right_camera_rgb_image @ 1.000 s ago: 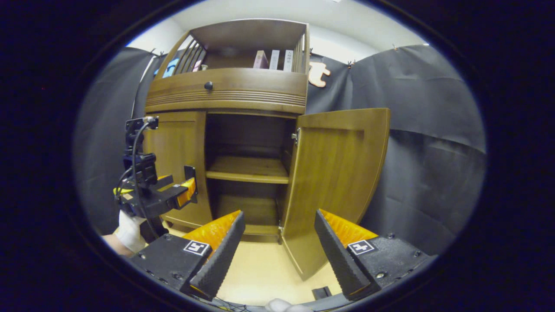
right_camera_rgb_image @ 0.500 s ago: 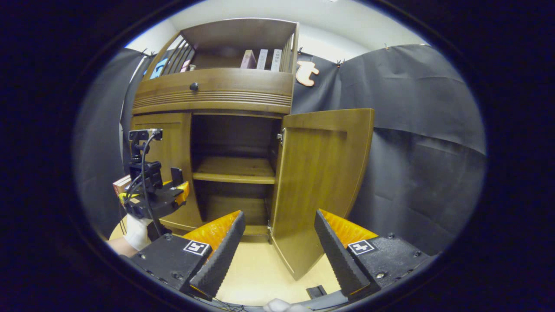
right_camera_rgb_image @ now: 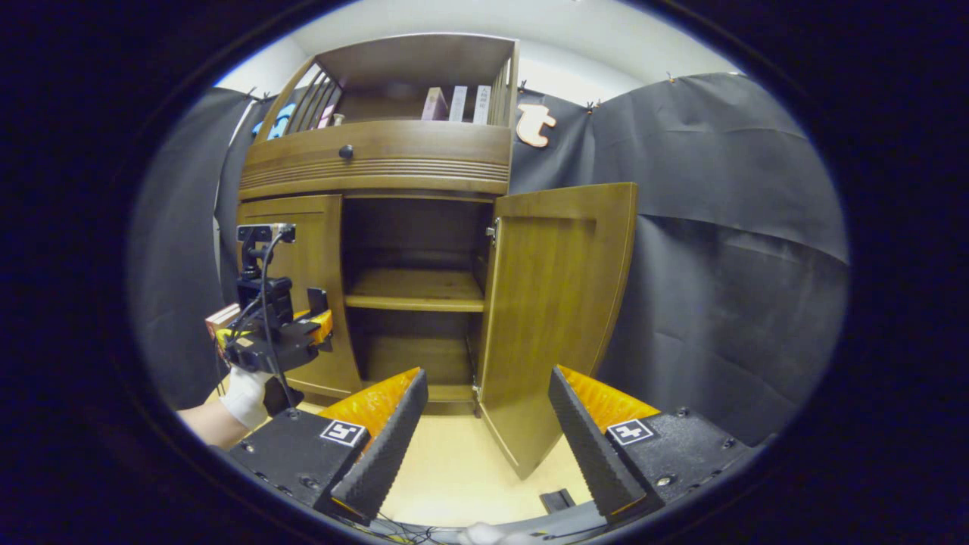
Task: Open the right door of the double-door shoe cabinet with the right hand, and open the left door with the left hand.
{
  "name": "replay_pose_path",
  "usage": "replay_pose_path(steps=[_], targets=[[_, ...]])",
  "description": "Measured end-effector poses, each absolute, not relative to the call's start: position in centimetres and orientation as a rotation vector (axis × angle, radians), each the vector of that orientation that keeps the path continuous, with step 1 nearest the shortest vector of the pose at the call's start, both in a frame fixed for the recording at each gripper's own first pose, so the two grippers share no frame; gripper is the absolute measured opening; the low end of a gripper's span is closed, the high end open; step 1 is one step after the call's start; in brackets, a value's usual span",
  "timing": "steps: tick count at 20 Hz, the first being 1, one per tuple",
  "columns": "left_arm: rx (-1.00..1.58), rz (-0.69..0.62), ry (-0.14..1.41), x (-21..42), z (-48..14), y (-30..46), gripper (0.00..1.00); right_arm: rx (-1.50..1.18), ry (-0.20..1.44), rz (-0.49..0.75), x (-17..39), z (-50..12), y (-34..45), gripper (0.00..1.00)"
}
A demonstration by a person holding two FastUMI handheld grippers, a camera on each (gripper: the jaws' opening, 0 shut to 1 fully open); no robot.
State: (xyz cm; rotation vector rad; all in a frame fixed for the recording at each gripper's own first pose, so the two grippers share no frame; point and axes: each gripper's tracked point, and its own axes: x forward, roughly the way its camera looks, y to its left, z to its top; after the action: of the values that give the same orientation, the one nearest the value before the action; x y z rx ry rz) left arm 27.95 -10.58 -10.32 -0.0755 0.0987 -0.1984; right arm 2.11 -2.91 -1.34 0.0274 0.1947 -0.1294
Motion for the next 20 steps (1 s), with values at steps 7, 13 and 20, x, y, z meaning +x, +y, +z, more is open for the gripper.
replay_pose_path(steps=[7, 13, 20], targets=[[-0.100, -0.270, 0.101, 24.2, -10.4, -9.9, 0.25, 0.052, 0.213, -0.107, 1.2, -2.5, -2.3, 1.00], [-0.107, -0.276, 0.108, 19.9, -10.3, -8.0, 0.25, 0.064, 0.208, -0.088, 1.3, -2.7, -1.6, 1.00], [-0.103, -0.264, 0.112, 15.0, -10.2, -4.6, 0.25, 0.070, 0.206, -0.029, 2.1, -2.9, 0.6, 1.00]])
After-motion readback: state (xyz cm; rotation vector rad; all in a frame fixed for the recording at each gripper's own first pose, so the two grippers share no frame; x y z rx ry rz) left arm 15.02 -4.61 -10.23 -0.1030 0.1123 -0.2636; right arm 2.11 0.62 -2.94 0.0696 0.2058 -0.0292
